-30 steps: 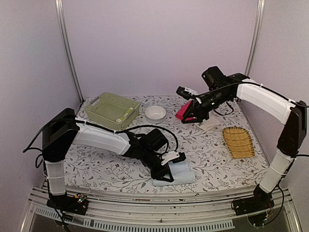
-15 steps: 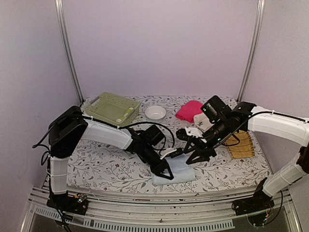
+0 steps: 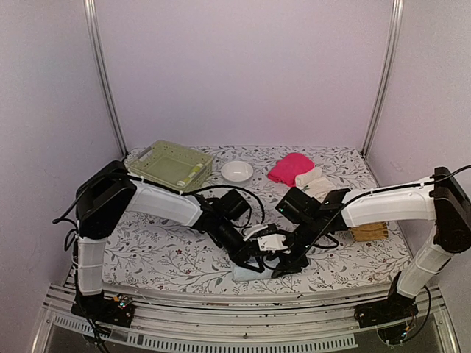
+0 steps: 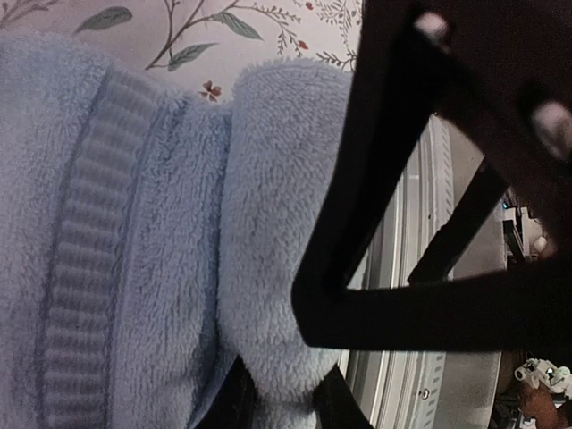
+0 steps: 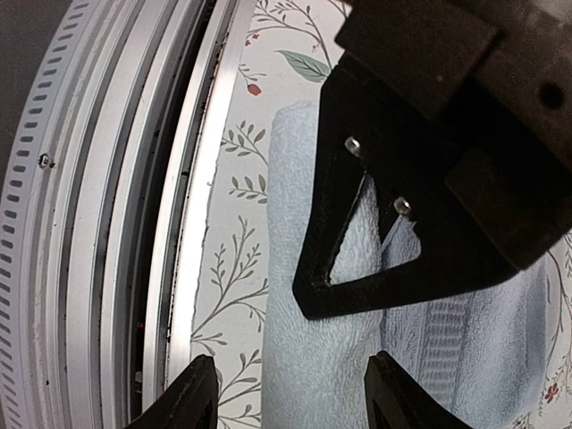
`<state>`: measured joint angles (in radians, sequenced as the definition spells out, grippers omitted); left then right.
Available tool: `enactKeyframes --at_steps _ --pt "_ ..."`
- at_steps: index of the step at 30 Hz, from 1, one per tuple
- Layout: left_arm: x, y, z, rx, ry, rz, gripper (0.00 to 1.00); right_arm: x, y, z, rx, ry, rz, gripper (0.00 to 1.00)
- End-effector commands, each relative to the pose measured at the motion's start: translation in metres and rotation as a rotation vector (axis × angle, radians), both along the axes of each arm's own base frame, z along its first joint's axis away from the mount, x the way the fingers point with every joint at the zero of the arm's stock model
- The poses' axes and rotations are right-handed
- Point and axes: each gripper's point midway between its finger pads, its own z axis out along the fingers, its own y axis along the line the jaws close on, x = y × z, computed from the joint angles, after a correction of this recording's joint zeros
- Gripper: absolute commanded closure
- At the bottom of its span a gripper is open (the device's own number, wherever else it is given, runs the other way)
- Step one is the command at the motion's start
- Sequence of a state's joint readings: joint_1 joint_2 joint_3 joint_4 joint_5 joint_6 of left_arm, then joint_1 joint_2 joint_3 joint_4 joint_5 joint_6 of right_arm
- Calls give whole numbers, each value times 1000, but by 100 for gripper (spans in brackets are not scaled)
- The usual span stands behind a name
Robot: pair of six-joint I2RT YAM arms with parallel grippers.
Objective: Roll the towels
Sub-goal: Roll the towel at the center of the board.
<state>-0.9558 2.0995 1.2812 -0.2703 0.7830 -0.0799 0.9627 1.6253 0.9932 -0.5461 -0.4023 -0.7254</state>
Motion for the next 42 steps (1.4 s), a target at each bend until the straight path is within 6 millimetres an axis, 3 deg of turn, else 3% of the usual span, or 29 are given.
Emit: enactKeyframes --at_steps 1,7,10,15,23,26,30,32,35,42 --pt "0 35 -55 207 41 57 86 4 3 -21 -26 -12 -9 42" --pt "3 34 -47 167 70 91 81 0 -4 -40 -71 13 0 58" --pt "10 35 -40 149 59 124 72 -7 -5 -45 -85 56 15 75" --pt "27 50 -23 116 -21 247 58 -16 -4 -42 -80 183 27 87" --pt "57 87 57 -71 -384 521 52 0 -9 -35 -64 442 -50 88" --pt "43 93 74 -120 -588 513 50 10 -8 -36 -69 558 -79 88" --pt "-1 72 92 -161 -936 330 43 21 -6 -42 -97 765 -124 88" --pt "-10 58 91 -134 -1003 251 43 25 -6 -46 -96 816 -140 88" --pt "-16 42 73 -65 -1055 119 43 30 -8 -55 -120 819 -156 88" --pt "-4 21 14 141 -1108 -62 45 35 -8 -64 -153 824 -193 88"
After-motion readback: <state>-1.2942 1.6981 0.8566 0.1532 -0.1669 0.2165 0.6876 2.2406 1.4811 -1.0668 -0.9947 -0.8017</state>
